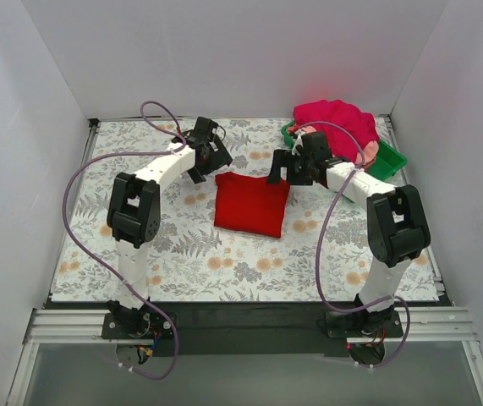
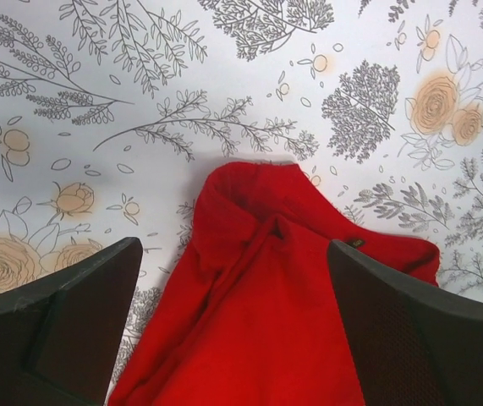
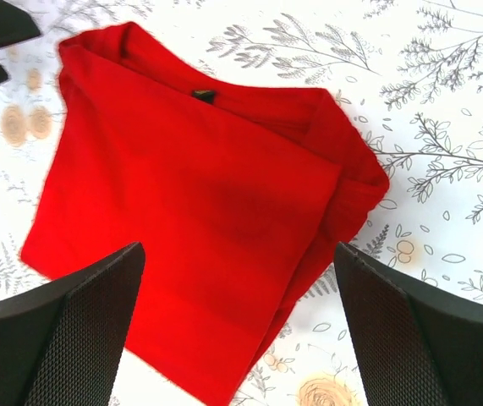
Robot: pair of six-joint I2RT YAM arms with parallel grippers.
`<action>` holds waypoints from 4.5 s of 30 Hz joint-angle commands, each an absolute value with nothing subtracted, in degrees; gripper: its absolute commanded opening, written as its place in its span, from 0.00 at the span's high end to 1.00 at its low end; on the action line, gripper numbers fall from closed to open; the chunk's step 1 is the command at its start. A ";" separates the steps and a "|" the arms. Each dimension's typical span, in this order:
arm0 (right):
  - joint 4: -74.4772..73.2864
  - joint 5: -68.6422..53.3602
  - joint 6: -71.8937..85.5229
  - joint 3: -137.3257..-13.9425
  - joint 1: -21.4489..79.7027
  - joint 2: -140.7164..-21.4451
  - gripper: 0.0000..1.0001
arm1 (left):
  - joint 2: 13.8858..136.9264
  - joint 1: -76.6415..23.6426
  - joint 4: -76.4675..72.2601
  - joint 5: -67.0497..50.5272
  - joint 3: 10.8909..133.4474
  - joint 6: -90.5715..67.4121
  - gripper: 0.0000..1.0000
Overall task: Fold and stack the t-shirts
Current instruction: Fold the tshirt, then neatly place the folded tshirt to the corner
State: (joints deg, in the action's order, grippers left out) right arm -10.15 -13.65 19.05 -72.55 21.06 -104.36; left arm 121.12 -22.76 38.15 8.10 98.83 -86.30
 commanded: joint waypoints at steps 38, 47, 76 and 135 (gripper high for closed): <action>-7.21 -13.27 22.24 -35.07 21.01 -59.77 0.02 | 104.14 -23.38 20.83 -10.45 67.23 -78.93 0.31; -7.38 -12.83 20.92 -33.58 21.09 -58.27 0.02 | 111.53 -24.78 21.97 -10.73 70.84 -77.70 0.77; -11.95 -1.15 13.62 -32.26 20.92 -55.99 0.02 | 97.56 -23.47 35.07 35.07 62.06 -69.08 1.00; -11.86 -2.46 11.25 -29.53 19.25 -56.51 0.02 | 112.76 10.55 8.35 45.97 73.56 -43.60 0.97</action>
State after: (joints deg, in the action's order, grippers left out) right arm -12.80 -2.52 11.79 -29.34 19.51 -56.40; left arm 113.16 9.65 10.31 42.68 72.16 -45.34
